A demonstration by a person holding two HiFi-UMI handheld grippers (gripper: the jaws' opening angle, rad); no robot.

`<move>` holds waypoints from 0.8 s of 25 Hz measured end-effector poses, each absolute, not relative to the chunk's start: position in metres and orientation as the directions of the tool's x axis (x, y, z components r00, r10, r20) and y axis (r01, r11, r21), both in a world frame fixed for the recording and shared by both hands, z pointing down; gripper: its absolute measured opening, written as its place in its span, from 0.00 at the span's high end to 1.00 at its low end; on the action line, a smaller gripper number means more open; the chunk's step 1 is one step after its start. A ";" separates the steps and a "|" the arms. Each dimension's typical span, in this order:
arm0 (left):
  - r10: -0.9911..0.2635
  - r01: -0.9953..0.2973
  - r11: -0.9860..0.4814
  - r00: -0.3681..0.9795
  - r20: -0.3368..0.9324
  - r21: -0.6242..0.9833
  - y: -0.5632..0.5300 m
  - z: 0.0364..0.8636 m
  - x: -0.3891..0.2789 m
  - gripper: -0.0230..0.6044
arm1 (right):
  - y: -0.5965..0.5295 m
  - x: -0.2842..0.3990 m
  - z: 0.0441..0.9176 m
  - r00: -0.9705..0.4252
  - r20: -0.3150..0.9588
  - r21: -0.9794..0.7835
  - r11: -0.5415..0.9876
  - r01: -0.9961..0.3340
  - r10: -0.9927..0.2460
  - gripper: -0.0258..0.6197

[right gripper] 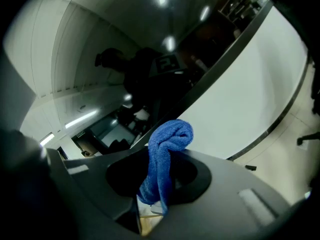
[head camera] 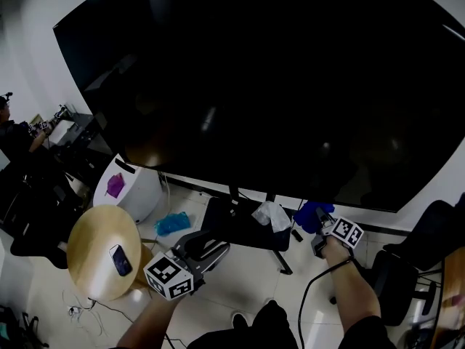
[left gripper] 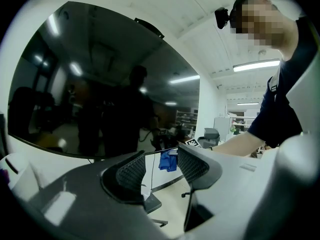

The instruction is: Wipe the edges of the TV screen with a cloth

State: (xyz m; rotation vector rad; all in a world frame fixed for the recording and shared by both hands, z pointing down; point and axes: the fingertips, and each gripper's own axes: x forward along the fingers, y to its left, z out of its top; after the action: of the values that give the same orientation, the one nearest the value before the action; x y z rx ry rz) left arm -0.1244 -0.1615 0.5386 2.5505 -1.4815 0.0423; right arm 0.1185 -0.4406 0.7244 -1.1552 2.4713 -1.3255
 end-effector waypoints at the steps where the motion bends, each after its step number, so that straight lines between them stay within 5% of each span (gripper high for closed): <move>1: -0.862 -0.866 -0.476 0.494 0.115 0.155 -0.161 0.541 -0.135 0.66 | -0.439 0.107 0.725 -0.710 0.242 -0.750 0.337 -0.569 -0.661 0.80; 20: -0.888 -0.885 -0.409 0.442 0.125 0.224 -0.226 0.564 -0.313 0.66 | -0.402 -0.055 0.719 -0.735 0.226 -0.811 0.294 -0.505 -0.639 0.80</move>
State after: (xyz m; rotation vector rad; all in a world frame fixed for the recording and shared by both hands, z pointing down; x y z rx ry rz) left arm -0.3129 -0.2264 0.5643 2.4396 -1.5358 -0.0196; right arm -0.0549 -0.4016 0.7195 -1.0738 2.4101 -1.4283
